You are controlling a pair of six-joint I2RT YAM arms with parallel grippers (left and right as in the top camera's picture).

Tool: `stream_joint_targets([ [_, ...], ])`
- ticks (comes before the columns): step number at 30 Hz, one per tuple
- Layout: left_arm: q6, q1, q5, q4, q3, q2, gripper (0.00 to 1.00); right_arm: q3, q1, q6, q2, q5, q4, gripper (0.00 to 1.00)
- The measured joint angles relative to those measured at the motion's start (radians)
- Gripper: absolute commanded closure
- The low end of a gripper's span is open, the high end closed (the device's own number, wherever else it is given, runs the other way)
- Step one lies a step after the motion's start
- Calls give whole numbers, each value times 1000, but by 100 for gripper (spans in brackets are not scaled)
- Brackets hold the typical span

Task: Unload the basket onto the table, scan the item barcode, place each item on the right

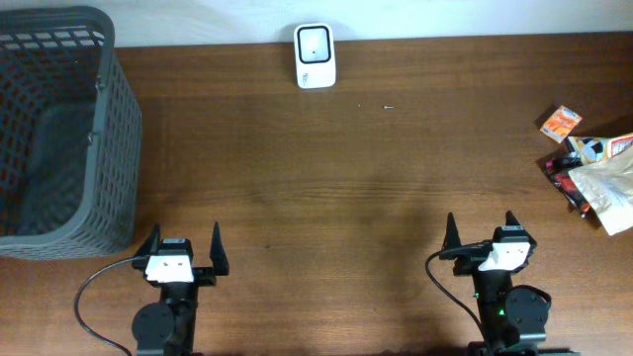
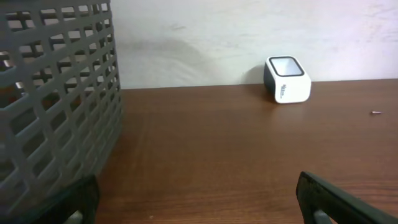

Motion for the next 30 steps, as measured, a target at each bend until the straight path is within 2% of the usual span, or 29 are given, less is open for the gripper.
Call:
stream_joint_targets([
  [7,7,0,-37,0,0,0,1,0,0,0,0,0,0,2],
  [13,-46,0,-107,8,0,0,1,0,0,0,0,0,0,2],
  [30,-43,0,-103,8,0,0,1,0,0,-1,0,0,0,2],
])
